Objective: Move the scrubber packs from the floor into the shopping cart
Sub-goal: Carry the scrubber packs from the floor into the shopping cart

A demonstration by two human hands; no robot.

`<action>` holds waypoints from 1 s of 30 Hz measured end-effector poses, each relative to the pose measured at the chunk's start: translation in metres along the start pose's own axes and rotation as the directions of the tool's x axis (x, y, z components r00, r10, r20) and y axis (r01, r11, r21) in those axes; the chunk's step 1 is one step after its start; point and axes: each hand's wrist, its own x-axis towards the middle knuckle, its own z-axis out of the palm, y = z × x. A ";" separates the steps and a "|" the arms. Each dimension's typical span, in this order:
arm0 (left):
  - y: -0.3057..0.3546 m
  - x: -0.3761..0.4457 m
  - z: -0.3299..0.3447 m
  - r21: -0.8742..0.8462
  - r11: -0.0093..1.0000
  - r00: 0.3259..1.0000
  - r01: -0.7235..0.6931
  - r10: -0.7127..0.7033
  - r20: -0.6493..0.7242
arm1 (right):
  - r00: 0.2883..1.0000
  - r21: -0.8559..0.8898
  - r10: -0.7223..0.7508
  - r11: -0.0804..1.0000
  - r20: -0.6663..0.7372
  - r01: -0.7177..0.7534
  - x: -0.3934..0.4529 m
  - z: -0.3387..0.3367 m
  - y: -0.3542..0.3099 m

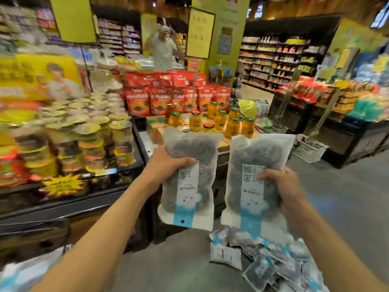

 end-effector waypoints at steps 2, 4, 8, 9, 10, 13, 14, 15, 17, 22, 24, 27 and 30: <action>-0.013 -0.024 -0.064 0.028 0.999 0.998 0.022 -0.020 -0.062 | 0.996 -0.016 0.005 1.000 0.093 -0.004 -0.014 0.057 0.008; -0.028 -0.050 -0.130 0.064 0.997 0.989 0.048 -0.038 -0.146 | 0.980 -0.045 0.009 0.999 0.198 0.000 -0.035 0.119 0.017; -0.060 -0.113 -0.259 0.079 0.991 0.948 0.104 -0.075 -0.308 | 0.930 -0.107 0.045 0.994 0.364 -0.006 -0.082 0.246 0.039; -0.068 -0.130 -0.289 0.083 0.988 0.933 0.129 -0.093 -0.348 | 0.916 -0.120 0.057 0.993 0.397 -0.010 -0.094 0.277 0.045; -0.075 -0.146 -0.317 0.085 0.984 0.915 0.155 -0.111 -0.389 | 0.899 -0.133 0.067 0.991 0.432 -0.010 -0.106 0.306 0.049; -0.096 -0.184 -0.391 0.100 0.965 0.853 0.243 -0.163 -0.496 | 0.843 -0.178 0.109 0.984 0.527 -0.016 -0.142 0.385 0.062; -0.101 -0.195 -0.412 0.100 0.958 0.836 0.270 -0.182 -0.518 | 0.822 -0.199 0.131 0.980 0.554 -0.022 -0.152 0.408 0.067; -0.109 -0.204 -0.432 0.100 0.951 0.822 0.293 -0.197 -0.534 | 0.803 -0.223 0.150 0.975 0.577 -0.022 -0.161 0.431 0.071; -0.122 -0.218 -0.469 0.098 0.939 0.791 0.331 -0.219 -0.572 | 0.768 -0.274 0.169 0.962 0.617 0.008 -0.174 0.474 0.080; -0.168 -0.230 -0.544 0.062 0.901 0.708 0.430 -0.294 -0.642 | 0.695 -0.369 0.218 0.926 0.686 0.075 -0.186 0.572 0.112; -0.190 -0.229 -0.572 0.068 0.874 0.687 0.482 -0.328 -0.648 | 0.652 -0.411 0.240 0.904 0.720 0.121 -0.183 0.609 0.129; -0.219 -0.223 -0.606 0.055 0.827 0.646 0.559 -0.393 -0.655 | 0.593 -0.485 0.282 0.848 0.754 0.214 -0.175 0.660 0.157; -0.256 -0.217 -0.635 0.034 0.797 0.625 0.603 -0.445 -0.641 | 0.571 -0.553 0.314 0.774 0.758 0.308 -0.167 0.699 0.185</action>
